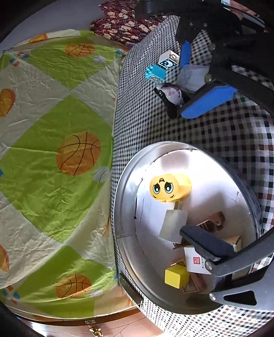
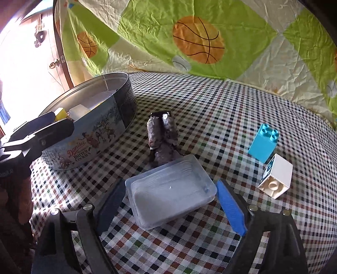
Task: Organize rigid objects
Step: 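Move both tools back toward the figure, plastic box and toy bricks on the cloth, then grasp the dark figure with the left tool while the right tool grasps the clear plastic box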
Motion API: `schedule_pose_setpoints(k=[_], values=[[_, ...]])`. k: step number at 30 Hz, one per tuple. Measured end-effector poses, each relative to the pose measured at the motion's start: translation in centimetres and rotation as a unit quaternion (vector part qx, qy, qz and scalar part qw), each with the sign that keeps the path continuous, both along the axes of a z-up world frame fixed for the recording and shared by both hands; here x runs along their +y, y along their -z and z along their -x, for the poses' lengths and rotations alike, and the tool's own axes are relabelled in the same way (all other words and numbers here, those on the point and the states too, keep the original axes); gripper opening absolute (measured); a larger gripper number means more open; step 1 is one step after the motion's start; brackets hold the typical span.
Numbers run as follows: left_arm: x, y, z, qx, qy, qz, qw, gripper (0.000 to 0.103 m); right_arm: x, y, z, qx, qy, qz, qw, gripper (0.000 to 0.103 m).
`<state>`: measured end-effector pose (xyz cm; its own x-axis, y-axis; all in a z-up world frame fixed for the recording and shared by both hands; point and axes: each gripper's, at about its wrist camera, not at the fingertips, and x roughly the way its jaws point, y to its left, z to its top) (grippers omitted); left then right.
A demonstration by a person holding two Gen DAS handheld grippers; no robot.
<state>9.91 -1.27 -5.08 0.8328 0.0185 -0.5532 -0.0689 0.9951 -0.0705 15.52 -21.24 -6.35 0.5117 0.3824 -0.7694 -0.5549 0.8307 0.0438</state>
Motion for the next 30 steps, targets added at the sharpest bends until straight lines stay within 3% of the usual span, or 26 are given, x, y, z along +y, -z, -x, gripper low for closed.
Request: schedule_pose_setpoints(k=[8,14,20,24,30], values=[[-0.5,0.1,-0.4,0.005,0.004,-0.002,1.0,0.103,1.1,0.8,-0.6,0.006,-0.019,0.025,1.0,0.09],[-1.7,-0.2,-1.0,0.005,0.017,-0.007,0.9998,0.103,-0.1,0.0,-0.7,-0.023,0.019,0.007,1.0,0.086],[-4.3,-0.4,-1.8,-0.001,0.037,-0.022,0.9991,0.103,-3.3,-1.3,0.1,-0.08,0.136,-0.01,0.987,0.086],[-6.7,-0.2,-2.6,0.002,0.058,-0.041,0.9974,0.103,-5.3,-1.2,-0.1,-0.076,0.202,-0.018,0.976,0.086],[-9.2,0.1,-4.1,0.001,0.069,-0.066,0.9954,0.101,-7.1,-1.2,0.1,-0.083,0.259,-0.024,0.962,0.086]])
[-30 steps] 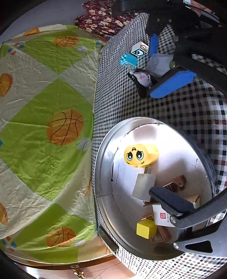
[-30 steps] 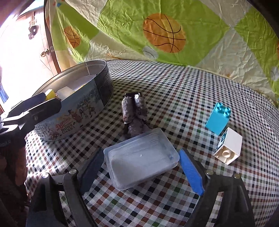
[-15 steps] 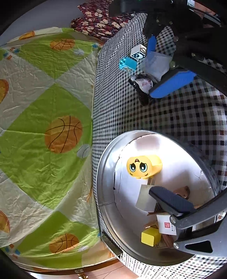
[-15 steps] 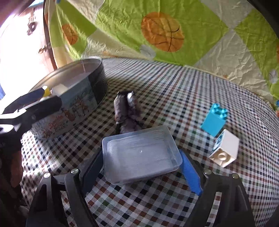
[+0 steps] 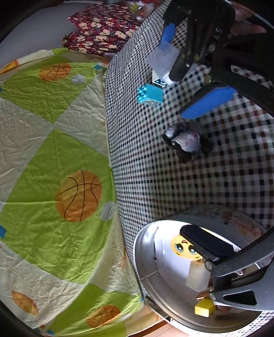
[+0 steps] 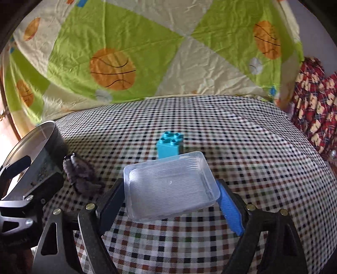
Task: Organize rigid objects
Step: 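Grasp the dark figure with the left tool while the right tool grasps the clear plastic box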
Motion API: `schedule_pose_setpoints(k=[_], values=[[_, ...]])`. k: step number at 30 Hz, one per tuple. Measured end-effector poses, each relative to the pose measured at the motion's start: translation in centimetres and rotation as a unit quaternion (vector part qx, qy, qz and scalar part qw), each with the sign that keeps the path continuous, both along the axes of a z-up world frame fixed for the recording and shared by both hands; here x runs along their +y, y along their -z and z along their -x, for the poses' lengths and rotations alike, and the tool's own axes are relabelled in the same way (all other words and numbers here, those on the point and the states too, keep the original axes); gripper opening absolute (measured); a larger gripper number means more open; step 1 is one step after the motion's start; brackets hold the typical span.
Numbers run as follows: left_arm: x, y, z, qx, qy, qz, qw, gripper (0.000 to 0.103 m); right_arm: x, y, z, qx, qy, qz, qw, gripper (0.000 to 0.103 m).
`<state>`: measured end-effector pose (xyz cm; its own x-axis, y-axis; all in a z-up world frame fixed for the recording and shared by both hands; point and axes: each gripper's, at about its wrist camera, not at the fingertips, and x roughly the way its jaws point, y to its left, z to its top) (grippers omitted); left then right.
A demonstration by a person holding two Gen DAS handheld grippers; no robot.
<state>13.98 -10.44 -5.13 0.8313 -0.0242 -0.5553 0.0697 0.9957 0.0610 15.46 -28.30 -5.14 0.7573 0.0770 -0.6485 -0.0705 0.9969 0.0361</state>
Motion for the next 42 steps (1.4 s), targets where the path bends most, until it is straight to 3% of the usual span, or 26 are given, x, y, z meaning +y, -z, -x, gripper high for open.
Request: schedule_pose_setpoints(k=[6,10,14,16,20,21,28,42], values=[[-2.5,0.5,-0.7,0.003,0.023,-0.032,0.9992,0.085,-1.3,0.1,-0.3,0.003,0.028,-0.024,0.999,0.086],[-2.2,1.5,-2.4,0.041,0.019,-0.017,0.9988,0.082,-1.7,0.4,-0.5,0.008,0.029,-0.036,0.999,0.086],[-2.5,1.7,-3.1,0.043,0.025,-0.02,0.9986,0.077,-1.0,0.1,-0.1,-0.007,0.037,-0.012,0.999,0.086],[-2.8,2.0,-3.6,0.054,0.034,-0.024,0.9977,0.063,-0.9,0.0,0.1,-0.012,0.039,-0.004,0.999,0.086],[-2.9,2.6,-4.3,0.08,0.045,-0.014,0.9957,0.054,-0.9,0.1,0.0,-0.011,0.041,0.0,0.999,0.086],[-2.9,2.6,-4.3,0.081,0.051,-0.01,0.9953,0.047,-0.9,0.0,0.0,-0.01,0.041,0.002,0.999,0.086],[-2.4,2.2,-3.7,0.058,0.037,-0.003,0.9976,0.046,-0.5,-0.2,0.4,-0.022,0.045,0.013,0.999,0.086],[-1.4,0.3,-1.0,-0.039,-0.002,-0.003,0.9992,0.046,-0.6,-0.6,1.3,-0.049,0.049,0.007,0.998,0.086]])
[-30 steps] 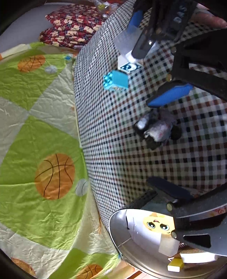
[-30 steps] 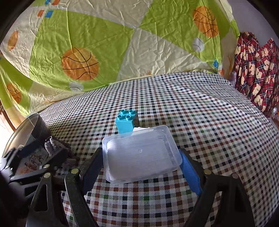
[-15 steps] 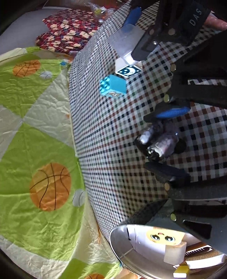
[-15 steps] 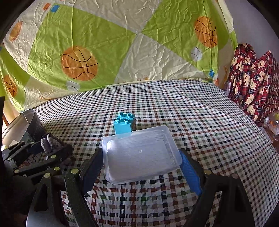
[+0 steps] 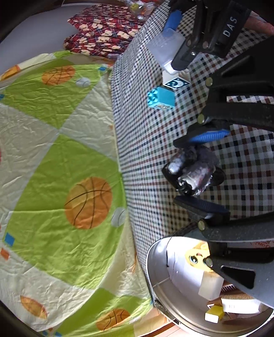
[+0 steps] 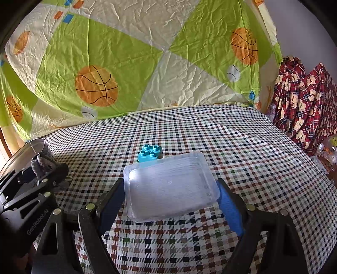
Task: Organize rigid objects
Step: 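Grasp the dark figure with the left tool while the right tool grasps the clear plastic box, then lift the figure with the left tool while the right tool lifts the plastic box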
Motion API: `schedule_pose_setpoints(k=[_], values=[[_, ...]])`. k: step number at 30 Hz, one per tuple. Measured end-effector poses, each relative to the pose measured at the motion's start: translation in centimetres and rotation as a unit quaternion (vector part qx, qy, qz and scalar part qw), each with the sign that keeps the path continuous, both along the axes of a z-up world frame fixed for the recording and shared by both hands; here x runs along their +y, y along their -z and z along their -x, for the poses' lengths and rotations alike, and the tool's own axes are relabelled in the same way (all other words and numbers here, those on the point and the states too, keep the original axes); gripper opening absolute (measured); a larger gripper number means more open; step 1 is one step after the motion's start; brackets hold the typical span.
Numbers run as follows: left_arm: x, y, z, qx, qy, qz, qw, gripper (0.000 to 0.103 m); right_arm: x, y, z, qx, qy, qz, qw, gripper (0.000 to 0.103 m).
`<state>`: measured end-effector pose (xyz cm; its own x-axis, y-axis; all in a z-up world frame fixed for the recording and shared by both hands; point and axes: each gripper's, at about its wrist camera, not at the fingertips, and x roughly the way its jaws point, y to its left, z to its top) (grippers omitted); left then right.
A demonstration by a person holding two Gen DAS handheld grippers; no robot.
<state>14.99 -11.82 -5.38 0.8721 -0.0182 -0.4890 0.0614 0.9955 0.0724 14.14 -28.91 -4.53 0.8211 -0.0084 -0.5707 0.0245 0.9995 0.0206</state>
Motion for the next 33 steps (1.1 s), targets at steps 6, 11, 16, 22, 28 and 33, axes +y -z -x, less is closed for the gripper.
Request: schedule_pose_setpoints(k=[6,11,16,22,28,33], values=[[0.4,-0.5,0.9,-0.027,-0.008,0.006,0.9996,0.046,-0.1,-0.3,0.5,-0.015,-0.002,-0.002,1.0,0.086],[0.7,-0.7,1.4,-0.04,-0.012,0.011,0.9991,0.046,-0.2,-0.5,0.8,-0.024,-0.003,-0.006,1.0,0.086],[1.1,-1.0,2.0,-0.057,-0.017,0.018,0.9981,0.046,-0.3,-0.7,1.1,-0.035,-0.001,-0.006,0.999,0.086],[1.8,-1.2,2.7,-0.072,-0.023,0.03,0.9967,0.046,-0.5,-0.9,1.5,-0.049,0.001,-0.007,0.999,0.086],[2.3,-1.3,3.2,-0.077,-0.026,0.038,0.9959,0.046,-0.4,-1.0,1.7,-0.057,0.001,-0.005,0.998,0.086],[2.6,-1.3,3.7,-0.084,-0.03,0.041,0.9952,0.046,-0.4,-1.1,2.0,-0.063,0.003,-0.003,0.998,0.086]])
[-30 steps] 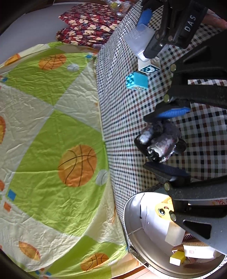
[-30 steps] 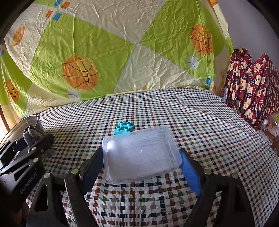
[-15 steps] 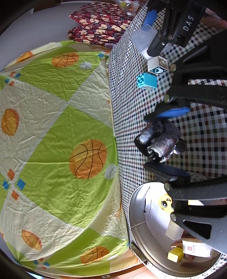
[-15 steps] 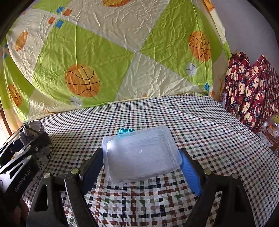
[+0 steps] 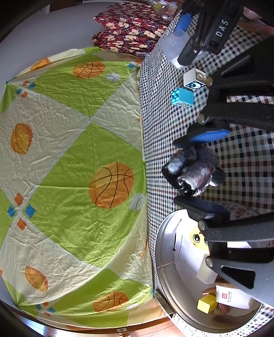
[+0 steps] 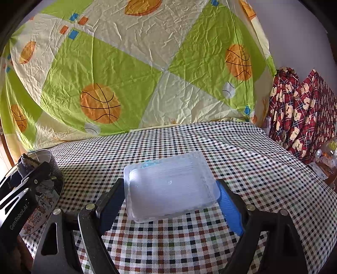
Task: Organize rigid objects
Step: 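Lift the figure with the left tool while the right tool lifts the plastic box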
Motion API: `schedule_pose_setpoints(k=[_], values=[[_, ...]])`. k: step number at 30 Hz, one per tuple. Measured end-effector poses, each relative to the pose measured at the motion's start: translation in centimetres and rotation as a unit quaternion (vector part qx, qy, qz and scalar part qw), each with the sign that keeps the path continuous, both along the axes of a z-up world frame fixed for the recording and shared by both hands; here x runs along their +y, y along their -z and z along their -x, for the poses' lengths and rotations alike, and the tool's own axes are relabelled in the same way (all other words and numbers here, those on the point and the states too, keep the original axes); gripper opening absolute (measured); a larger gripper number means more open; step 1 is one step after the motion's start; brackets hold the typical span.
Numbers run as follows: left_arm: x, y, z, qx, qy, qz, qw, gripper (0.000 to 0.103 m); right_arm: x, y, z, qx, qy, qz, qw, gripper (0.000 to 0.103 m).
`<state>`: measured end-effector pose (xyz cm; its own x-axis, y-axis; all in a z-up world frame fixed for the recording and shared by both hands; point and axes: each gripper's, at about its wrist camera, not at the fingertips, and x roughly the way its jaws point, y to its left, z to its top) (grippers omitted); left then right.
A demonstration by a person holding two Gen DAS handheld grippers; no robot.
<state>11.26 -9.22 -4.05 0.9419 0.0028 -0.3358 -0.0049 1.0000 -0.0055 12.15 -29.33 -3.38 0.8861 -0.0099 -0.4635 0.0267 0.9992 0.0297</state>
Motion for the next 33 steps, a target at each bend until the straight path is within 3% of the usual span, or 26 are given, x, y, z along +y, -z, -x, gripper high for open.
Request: schedule_pose_setpoints(k=[33], values=[[2.0,-0.4,2.3,-0.031,-0.026,0.013,0.9991,0.046,1.8,-0.6,1.4,-0.038,-0.055,0.008,0.998,0.086]])
